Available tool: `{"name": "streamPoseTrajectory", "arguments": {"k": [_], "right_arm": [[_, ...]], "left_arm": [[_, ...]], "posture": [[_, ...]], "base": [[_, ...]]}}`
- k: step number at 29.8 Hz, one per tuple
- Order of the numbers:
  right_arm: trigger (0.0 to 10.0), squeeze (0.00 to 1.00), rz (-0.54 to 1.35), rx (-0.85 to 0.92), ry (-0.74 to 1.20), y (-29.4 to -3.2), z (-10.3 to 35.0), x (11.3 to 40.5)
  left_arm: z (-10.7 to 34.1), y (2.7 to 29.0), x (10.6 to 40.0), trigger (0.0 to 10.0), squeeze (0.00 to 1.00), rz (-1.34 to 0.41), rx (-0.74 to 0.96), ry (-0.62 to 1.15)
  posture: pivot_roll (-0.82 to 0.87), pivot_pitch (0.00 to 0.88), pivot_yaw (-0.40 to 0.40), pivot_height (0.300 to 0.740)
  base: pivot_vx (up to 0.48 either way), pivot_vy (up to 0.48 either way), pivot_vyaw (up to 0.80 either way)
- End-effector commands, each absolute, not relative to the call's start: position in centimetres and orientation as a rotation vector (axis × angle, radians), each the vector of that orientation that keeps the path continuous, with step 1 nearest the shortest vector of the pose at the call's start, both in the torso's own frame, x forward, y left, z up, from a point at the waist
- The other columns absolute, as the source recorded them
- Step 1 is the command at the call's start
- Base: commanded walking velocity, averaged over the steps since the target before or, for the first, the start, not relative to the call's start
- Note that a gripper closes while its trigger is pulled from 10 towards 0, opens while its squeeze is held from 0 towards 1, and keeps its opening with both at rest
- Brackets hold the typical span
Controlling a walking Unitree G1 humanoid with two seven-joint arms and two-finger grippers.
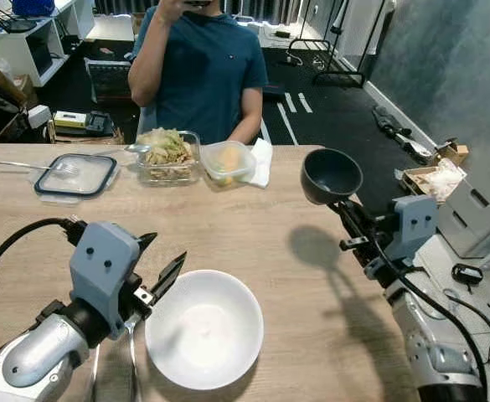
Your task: Setting the table
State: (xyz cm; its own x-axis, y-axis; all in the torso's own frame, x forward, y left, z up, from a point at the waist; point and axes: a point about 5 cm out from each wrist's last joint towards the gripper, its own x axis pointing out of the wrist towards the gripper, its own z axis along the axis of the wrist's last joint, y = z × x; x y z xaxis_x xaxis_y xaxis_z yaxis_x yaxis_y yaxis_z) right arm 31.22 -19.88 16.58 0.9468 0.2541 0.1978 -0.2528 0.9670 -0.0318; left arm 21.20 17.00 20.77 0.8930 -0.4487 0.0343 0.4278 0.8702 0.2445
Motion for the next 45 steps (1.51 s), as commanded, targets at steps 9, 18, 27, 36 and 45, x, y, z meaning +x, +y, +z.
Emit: {"name": "streamPoseTrajectory", "arguments": {"k": [9,18,27,36,45], "right_arm": [[10.0,0.0,0.398,0.045,-0.154,-15.7,16.2,33.5],[10.0,0.0,0.414,0.045,-0.099,-12.1,15.2,35.0],[10.0,0.0,0.359,0.049,-0.125,-9.9,16.1,36.6],[10.0,0.0,0.417,0.063,-0.177,-7.7,18.2,38.0],[10.0,0.0,0.461,0.051,-0.158,-5.9,17.9,38.2]], "left_arm": [[21.8,17.6,20.9,10.0,0.0,-0.445,0.191,-0.094],[22.4,17.2,22.1,10.0,0.0,-0.45,0.207,-0.112],[23.2,15.1,22.1,10.0,0.0,-0.57,0.209,-0.128],[23.0,15.0,20.7,10.0,0.0,-0.607,0.205,-0.089],[23.5,16.8,17.7,10.0,0.0,-0.506,0.198,-0.058]], "posture": [[0.25,0.0,-0.018,0.74],[0.27,0.027,-0.028,0.74],[0.3,0.059,-0.018,0.74],[0.32,0.086,-0.018,0.74],[0.38,0.137,-0.03,0.74]], "base": [[0.0,0.0,0.0],[0.0,0.0,0.0],[0.0,0.0,0.0],[0.0,0.0,0.0],[0.0,0.0,0.0]]}}
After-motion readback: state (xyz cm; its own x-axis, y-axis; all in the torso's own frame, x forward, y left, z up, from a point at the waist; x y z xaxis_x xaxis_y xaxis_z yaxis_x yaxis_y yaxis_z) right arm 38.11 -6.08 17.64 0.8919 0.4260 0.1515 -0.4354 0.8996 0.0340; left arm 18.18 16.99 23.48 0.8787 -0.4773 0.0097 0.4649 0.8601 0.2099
